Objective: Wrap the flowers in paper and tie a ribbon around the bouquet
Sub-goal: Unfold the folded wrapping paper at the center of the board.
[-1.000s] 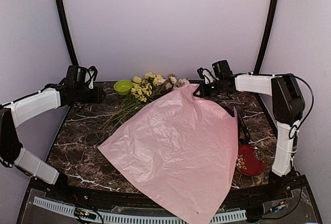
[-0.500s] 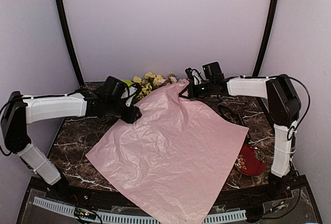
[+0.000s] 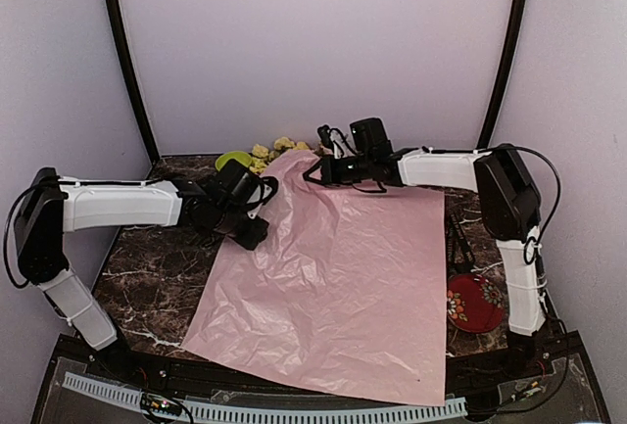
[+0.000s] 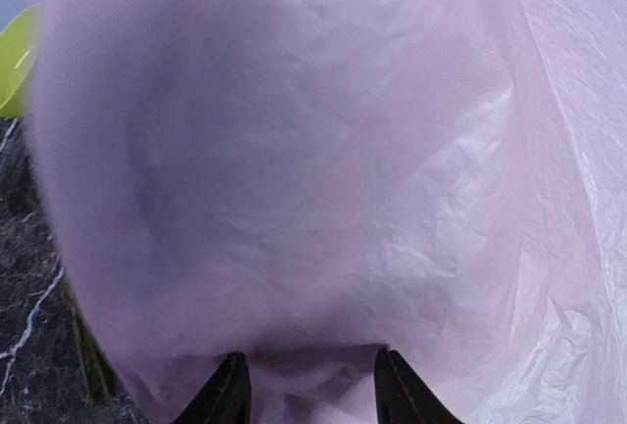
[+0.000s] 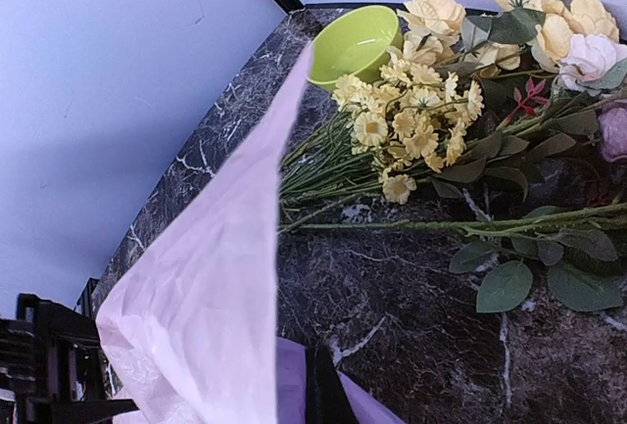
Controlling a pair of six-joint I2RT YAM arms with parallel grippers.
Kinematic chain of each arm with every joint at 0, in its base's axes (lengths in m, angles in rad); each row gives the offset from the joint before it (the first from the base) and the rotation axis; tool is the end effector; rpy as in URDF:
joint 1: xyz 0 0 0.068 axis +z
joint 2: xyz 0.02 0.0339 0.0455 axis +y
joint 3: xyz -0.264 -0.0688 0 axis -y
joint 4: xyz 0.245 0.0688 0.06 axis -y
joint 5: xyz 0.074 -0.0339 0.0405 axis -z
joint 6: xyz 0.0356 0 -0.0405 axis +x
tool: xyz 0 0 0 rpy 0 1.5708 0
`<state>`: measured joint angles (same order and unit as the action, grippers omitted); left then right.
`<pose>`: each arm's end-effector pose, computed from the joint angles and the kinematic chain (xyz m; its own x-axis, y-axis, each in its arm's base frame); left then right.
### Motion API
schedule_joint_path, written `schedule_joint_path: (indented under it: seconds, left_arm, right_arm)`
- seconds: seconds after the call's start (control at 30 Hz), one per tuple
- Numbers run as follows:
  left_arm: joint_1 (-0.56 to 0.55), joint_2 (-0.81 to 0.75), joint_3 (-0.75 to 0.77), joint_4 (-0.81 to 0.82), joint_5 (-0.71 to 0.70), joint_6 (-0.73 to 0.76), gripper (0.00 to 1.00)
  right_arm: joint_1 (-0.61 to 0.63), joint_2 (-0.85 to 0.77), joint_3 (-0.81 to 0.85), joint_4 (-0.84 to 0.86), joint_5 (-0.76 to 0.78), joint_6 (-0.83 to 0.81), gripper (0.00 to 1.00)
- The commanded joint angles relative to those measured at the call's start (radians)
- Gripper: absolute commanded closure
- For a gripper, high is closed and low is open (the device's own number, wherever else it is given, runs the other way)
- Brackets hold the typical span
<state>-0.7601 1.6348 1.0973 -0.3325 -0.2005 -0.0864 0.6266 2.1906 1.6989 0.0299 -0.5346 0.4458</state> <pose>0.2573 -0.2348 0.2198 -0.6021 0.4557 -0.6556 0.5321 0.8412 0.0960 0.4036 0.3145 0.2190 -0.7025 -0.0505 -0.7099 -0.6330 0.5002 0.5908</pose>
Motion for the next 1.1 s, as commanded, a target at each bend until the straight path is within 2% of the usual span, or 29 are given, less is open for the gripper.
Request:
schedule_joint_path:
  seconds: [0.0,0.1,0.2,0.27,0.33,0.43,0.57,0.73,0.77,0.97,1.07]
  left_arm:
    - [0.002,-0.169,0.06,-0.109,-0.229,-0.045,0.53]
    - [0.011,-0.289,0.07,-0.121,-0.438,-0.022,0.42]
    - [0.046,-0.356,0.104,-0.153,-0.473,-0.012,0.41]
    - [0.046,-0.38,0.098,-0.129,-0.396,0.011,0.42]
    - [0.037,-0.391,0.066,-0.073,-0.234,0.015,0.46]
    - [-0.001,-0.355,0.015,0.008,-0.089,0.006,0.51]
    - [-0.034,-0.231,0.009,0.018,0.021,-0.03,0.57]
    - [-0.044,-0.085,-0.009,0.007,0.058,-0.042,0.57]
    - [-0.044,-0.062,-0.012,-0.006,0.038,-0.044,0.57]
    - [-0.031,0.066,-0.052,-0.049,-0.047,-0.026,0.57]
    - [-0.015,0.117,-0.062,-0.057,-0.048,-0.032,0.58]
  right_arm:
    - [0.028,0.002,0.028,0.073,0.068,0.051,1.0]
    - [0.029,-0.02,-0.001,0.085,0.134,0.066,1.0]
    - [0.029,-0.032,-0.028,0.099,0.187,0.098,1.0]
    - [0.031,-0.038,-0.065,0.167,0.181,0.173,1.0]
    - [0.042,-0.037,-0.094,0.247,0.177,0.251,1.0]
    - [0.088,-0.024,-0.064,0.285,0.21,0.281,1.0]
    - [0.126,0.011,-0.025,0.337,0.225,0.321,1.0]
    - [0.127,0.057,0.041,0.241,0.204,0.28,1.0]
    - [0.125,0.046,0.032,0.221,0.212,0.264,0.97]
    - [0.087,-0.104,-0.075,0.091,0.258,0.109,0.48]
    - [0.065,-0.209,-0.134,-0.045,0.327,0.019,0.36]
